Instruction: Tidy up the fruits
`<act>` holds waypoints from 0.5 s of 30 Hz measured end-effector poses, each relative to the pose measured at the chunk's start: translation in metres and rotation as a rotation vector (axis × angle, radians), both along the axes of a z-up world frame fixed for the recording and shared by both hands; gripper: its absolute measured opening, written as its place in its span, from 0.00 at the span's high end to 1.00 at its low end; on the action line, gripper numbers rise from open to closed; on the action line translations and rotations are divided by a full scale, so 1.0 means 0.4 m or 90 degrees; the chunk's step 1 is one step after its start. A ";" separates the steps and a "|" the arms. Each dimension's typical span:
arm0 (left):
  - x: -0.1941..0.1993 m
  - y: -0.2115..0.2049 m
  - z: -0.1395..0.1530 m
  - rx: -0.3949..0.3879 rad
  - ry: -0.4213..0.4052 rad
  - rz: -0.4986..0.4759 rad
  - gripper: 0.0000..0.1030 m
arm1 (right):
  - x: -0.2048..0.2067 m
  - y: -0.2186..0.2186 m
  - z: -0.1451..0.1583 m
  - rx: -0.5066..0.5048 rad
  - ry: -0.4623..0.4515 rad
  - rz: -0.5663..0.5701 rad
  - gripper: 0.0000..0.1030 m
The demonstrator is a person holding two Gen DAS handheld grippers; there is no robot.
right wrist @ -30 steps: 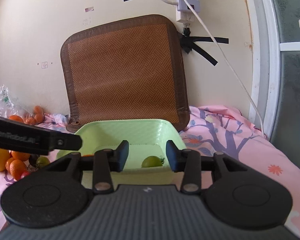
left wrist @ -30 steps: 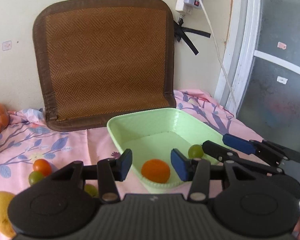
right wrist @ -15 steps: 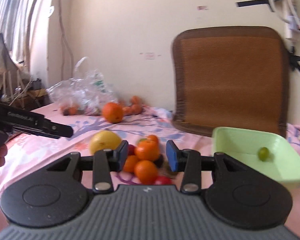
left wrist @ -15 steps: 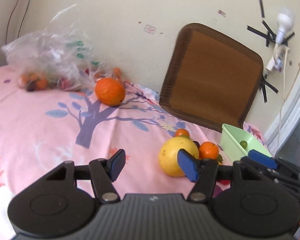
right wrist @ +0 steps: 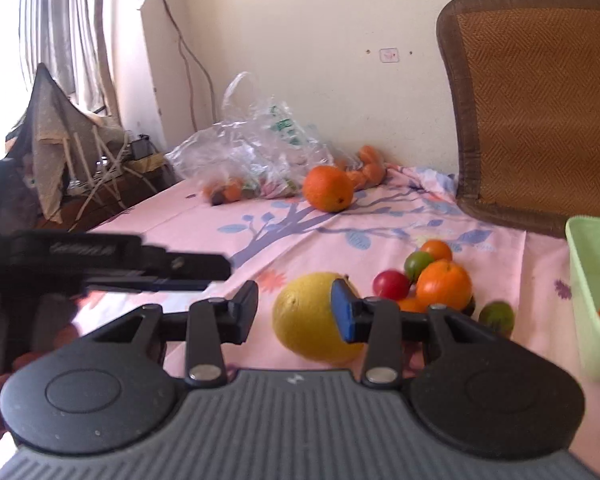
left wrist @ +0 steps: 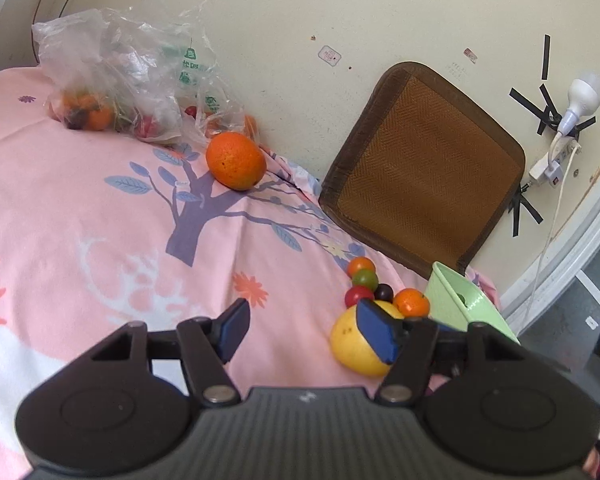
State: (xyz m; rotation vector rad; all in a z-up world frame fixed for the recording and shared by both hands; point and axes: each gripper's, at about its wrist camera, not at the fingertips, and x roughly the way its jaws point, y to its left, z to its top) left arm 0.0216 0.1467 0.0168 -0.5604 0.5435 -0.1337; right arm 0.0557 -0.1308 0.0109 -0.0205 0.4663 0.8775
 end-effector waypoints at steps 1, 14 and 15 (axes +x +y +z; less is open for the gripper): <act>0.003 -0.004 -0.004 -0.003 -0.001 -0.009 0.37 | -0.022 -0.017 -0.006 0.003 0.009 0.009 0.58; 0.023 -0.173 -0.043 0.102 0.018 -0.129 0.37 | -0.019 0.026 -0.067 -0.056 0.018 0.018 0.38; 0.022 -0.178 -0.041 0.109 0.018 -0.127 0.37 | -0.020 0.031 -0.072 -0.058 0.009 0.009 0.38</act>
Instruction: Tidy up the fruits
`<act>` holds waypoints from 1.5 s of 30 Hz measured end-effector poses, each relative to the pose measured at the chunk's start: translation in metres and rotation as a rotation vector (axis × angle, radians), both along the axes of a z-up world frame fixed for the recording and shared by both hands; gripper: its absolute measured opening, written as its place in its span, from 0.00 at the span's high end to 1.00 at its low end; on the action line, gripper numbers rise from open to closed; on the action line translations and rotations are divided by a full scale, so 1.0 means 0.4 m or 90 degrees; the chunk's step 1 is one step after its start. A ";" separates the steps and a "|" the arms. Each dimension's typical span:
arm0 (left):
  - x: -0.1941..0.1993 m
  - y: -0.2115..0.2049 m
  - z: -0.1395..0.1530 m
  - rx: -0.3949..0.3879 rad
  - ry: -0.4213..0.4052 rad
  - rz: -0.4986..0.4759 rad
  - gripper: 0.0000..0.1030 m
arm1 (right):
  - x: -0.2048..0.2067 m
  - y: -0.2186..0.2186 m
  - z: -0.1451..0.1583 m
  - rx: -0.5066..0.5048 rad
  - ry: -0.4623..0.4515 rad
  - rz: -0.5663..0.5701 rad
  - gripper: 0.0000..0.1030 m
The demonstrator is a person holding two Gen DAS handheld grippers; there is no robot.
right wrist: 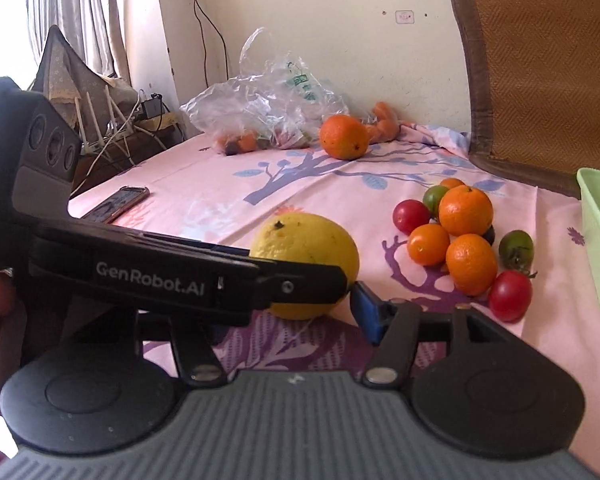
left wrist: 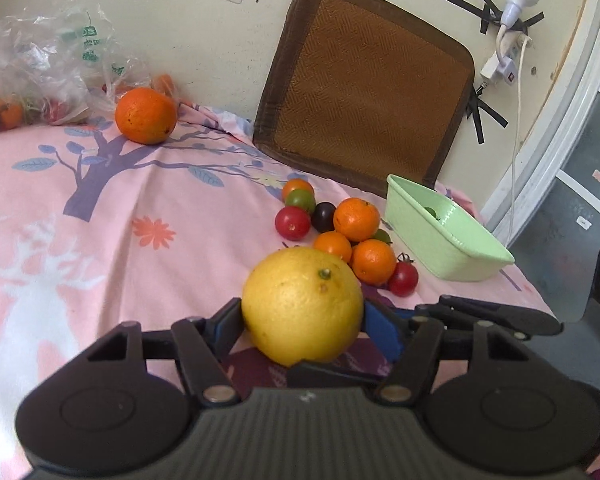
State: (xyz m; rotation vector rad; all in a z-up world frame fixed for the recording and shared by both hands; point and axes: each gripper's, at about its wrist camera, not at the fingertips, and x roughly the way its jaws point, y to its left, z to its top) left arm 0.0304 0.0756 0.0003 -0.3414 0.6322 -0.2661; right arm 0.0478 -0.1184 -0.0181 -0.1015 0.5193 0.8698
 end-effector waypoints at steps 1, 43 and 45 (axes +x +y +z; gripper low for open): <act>0.001 -0.005 0.004 0.009 0.001 0.000 0.38 | 0.003 0.004 -0.004 -0.005 -0.006 -0.007 0.39; 0.076 -0.252 0.167 0.062 -0.146 -0.091 0.35 | 0.068 -0.522 0.060 0.193 -0.206 -0.472 0.72; 0.040 -0.176 0.149 0.106 -0.132 -0.036 0.37 | 0.046 -0.488 0.071 0.202 -0.200 -0.416 0.72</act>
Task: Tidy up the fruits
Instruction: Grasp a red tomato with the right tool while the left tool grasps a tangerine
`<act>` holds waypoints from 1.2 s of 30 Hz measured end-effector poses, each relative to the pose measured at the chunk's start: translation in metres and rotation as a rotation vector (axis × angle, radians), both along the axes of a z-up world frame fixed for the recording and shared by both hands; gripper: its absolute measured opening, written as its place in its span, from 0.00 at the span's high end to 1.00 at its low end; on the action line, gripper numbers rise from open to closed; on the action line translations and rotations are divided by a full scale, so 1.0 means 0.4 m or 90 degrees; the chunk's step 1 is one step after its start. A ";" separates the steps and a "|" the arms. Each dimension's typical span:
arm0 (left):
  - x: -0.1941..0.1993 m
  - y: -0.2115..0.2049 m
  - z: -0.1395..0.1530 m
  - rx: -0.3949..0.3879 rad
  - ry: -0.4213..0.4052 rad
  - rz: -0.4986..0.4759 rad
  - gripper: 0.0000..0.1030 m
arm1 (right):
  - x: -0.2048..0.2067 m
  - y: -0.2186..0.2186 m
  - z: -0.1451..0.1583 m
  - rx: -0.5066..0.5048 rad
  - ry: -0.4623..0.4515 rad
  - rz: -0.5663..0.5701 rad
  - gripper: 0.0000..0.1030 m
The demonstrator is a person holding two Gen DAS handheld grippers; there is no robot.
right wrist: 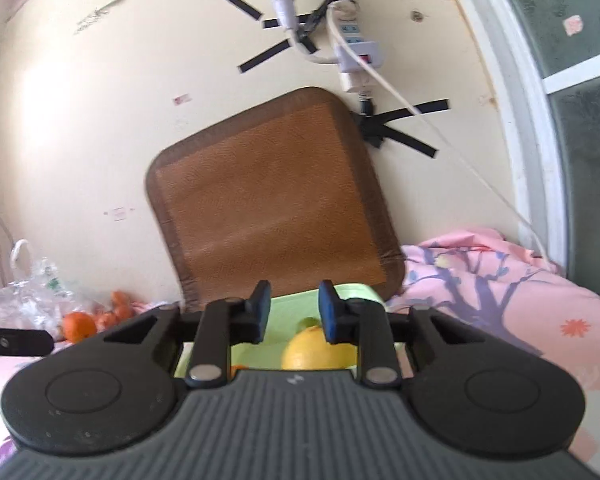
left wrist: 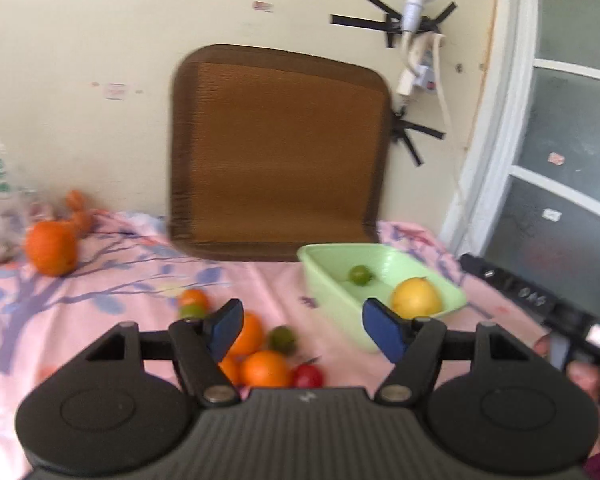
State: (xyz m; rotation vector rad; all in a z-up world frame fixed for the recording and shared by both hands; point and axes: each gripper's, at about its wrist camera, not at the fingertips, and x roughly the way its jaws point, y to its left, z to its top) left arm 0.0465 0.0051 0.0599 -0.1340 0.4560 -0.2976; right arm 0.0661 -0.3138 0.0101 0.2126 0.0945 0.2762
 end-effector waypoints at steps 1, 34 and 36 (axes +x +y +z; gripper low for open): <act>-0.012 0.032 -0.011 0.012 0.009 0.022 0.37 | -0.011 0.028 0.003 -0.013 0.002 0.033 0.72; 0.073 0.048 -0.142 0.018 0.111 -0.014 0.69 | 0.042 0.332 -0.064 -0.297 0.167 0.198 0.71; 0.029 0.048 -0.141 0.007 0.110 -0.022 0.69 | 0.015 0.311 -0.063 -0.288 0.162 0.205 0.71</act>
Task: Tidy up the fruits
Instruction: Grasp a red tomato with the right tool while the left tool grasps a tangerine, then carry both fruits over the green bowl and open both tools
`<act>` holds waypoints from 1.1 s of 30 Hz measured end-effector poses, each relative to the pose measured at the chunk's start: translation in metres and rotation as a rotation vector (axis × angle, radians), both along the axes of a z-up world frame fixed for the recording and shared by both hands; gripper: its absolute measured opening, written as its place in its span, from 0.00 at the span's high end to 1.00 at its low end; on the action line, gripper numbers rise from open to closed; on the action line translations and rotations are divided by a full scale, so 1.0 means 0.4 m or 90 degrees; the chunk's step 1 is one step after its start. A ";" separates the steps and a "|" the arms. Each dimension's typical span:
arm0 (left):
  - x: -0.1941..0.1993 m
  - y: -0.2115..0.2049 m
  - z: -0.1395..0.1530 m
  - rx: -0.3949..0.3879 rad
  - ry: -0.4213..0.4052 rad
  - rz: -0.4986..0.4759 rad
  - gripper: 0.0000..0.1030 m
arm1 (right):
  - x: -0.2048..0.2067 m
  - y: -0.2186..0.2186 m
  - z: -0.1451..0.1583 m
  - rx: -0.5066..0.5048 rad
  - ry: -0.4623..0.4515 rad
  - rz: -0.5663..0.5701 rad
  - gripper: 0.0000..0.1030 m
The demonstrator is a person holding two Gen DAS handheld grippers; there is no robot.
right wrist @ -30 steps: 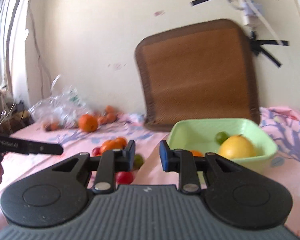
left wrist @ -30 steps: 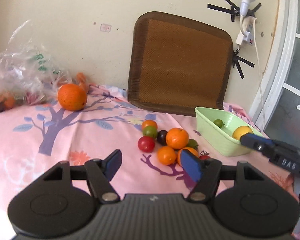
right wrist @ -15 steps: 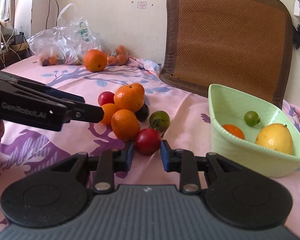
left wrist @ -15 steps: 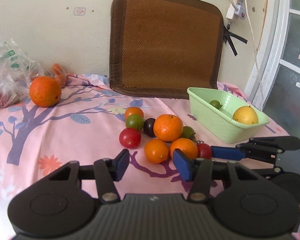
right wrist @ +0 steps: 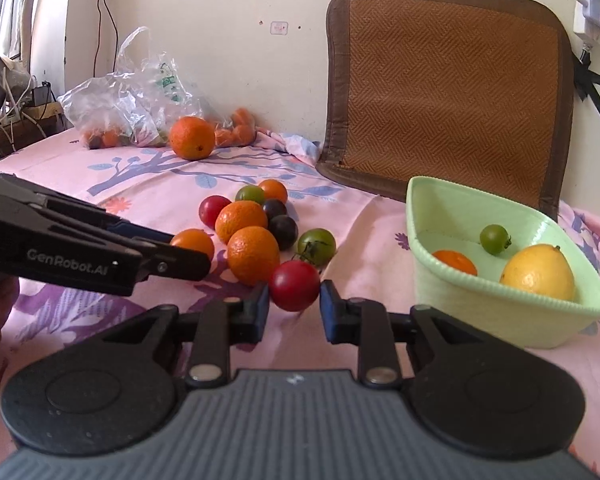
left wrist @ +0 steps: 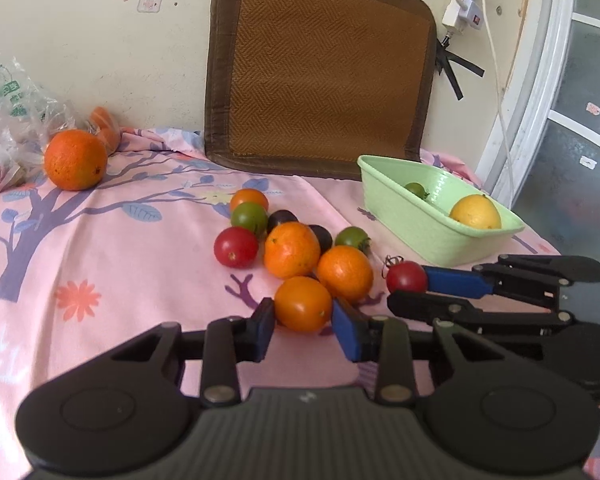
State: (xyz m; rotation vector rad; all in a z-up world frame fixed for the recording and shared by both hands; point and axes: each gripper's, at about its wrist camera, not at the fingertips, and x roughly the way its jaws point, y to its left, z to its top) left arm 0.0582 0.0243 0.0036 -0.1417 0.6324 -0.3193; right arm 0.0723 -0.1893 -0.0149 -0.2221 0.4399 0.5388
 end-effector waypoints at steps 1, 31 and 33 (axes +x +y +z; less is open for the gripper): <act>-0.020 -0.003 0.002 -0.008 0.001 -0.007 0.69 | -0.013 -0.012 -0.001 0.008 0.002 0.001 0.71; 0.259 -0.274 0.145 -0.018 -0.047 -0.055 0.55 | 0.019 -0.207 0.035 0.103 -0.150 -0.197 0.70; 0.223 -0.197 0.173 -0.048 -0.068 -0.031 0.55 | 0.006 -0.209 0.038 0.110 -0.162 -0.194 0.70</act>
